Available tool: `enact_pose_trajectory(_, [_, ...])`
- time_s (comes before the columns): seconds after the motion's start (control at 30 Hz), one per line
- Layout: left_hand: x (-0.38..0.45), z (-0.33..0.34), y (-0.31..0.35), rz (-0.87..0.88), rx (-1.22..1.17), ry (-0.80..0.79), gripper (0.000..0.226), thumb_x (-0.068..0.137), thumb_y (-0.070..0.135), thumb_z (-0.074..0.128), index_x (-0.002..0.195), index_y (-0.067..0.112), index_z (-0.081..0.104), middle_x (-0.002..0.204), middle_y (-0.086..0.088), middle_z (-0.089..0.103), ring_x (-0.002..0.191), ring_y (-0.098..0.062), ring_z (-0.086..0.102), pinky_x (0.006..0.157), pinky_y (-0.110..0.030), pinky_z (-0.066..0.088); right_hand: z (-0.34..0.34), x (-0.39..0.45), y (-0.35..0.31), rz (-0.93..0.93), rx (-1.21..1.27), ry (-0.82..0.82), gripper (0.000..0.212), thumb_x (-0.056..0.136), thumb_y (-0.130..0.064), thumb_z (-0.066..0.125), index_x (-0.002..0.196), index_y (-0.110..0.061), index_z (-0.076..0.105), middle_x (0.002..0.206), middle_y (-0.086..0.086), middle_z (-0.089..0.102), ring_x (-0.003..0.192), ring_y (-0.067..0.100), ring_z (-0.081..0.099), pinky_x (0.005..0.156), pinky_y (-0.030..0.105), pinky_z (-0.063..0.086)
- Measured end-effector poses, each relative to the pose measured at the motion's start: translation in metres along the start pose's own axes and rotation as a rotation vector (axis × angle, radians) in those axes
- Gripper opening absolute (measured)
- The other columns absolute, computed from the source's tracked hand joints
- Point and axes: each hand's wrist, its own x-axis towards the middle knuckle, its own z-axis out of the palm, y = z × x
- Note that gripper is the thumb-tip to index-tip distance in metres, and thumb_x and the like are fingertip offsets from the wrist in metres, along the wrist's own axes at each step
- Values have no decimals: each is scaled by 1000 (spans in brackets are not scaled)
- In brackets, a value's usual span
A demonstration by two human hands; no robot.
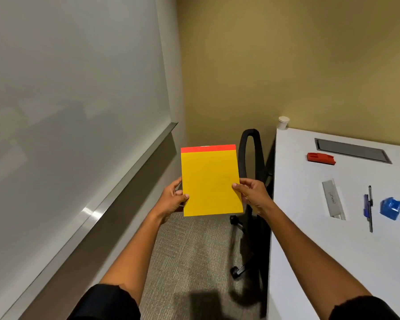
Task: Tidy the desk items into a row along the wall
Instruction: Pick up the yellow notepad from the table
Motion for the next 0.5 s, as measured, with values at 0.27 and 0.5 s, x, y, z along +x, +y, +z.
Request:
enact_pose_trajectory(0.27, [31, -45, -2, 10, 18, 40, 52, 94, -4, 49, 140, 17, 37, 114, -23, 66, 73, -13, 69, 72, -34, 56, 45, 28, -13, -12, -7, 28, 23, 88, -8, 64, 112, -5, 64, 87, 3, 70, 68, 6, 68, 53, 19, 52])
enact_pose_trajectory(0.5, [106, -55, 15, 0, 97, 30, 16, 95, 1, 51, 109, 3, 57, 96, -15, 69, 80, -25, 63, 73, -38, 54, 46, 81, -33, -43, -1, 123, 12, 88, -11, 66, 99, -16, 66, 85, -1, 70, 73, 8, 65, 60, 21, 50])
